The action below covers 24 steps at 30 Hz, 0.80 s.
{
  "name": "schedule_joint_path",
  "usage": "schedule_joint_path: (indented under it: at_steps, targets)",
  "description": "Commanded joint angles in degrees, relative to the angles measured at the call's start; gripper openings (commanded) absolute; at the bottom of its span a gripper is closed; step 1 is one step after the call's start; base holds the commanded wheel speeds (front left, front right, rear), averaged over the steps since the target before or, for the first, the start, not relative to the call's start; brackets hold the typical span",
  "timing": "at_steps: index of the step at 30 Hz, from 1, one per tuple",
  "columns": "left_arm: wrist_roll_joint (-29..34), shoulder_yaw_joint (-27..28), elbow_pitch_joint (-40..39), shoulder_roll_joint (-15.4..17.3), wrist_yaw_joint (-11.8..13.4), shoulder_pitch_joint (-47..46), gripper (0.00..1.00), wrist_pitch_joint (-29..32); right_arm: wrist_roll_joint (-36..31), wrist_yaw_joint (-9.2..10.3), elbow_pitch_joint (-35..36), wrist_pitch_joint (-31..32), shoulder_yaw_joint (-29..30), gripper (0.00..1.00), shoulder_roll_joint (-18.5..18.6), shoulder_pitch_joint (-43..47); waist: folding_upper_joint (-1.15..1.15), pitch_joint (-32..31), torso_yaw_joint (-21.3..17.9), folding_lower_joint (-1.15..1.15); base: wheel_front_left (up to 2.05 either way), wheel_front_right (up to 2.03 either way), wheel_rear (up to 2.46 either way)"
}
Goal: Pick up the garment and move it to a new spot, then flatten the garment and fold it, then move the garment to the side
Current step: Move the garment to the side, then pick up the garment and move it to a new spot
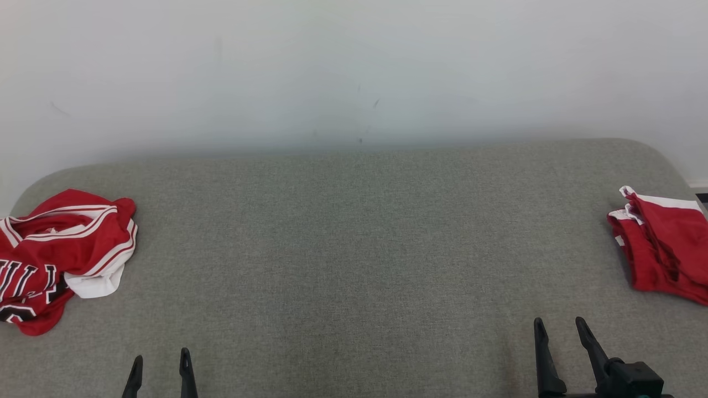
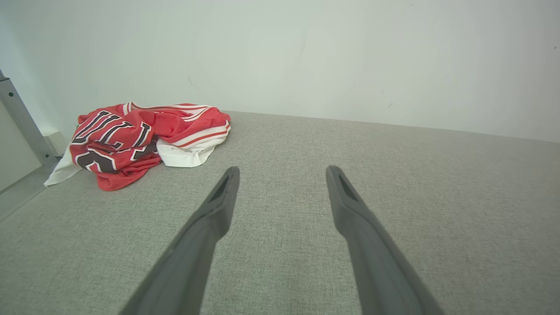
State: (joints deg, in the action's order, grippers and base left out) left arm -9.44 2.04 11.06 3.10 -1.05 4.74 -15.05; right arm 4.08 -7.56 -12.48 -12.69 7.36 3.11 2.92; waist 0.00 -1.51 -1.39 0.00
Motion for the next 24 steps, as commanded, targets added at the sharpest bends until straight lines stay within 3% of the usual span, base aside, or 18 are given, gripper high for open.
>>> schedule_joint_path:
  at_steps: [1, 16, 24]
  targets:
    - [0.5, 0.2, 0.0, -0.1, -0.2, 0.9, 1.0, -0.2, -0.3, 0.16, -0.2, -0.4, -0.2, 1.0, -0.3, 0.3, 0.0, 0.0, 0.0, 0.0, 0.0, 0.0, 0.0]
    - [0.2, -0.5, 0.2, -0.2, -0.3, 0.7, 1.0, -0.2, 1.4, 0.16, -1.0, -1.0, -0.8, 1.0, -0.3, -0.1, 0.0, 0.0, -0.3, 0.0, 0.0, 0.0, 0.0]
    - [0.5, -0.6, 0.3, -0.2, -0.3, 0.1, 1.0, -0.2, 2.1, 0.16, -1.5, -1.2, -1.3, 1.0, -0.3, 0.3, 0.0, -0.3, 2.6, 0.0, 0.0, 0.0, 0.0]
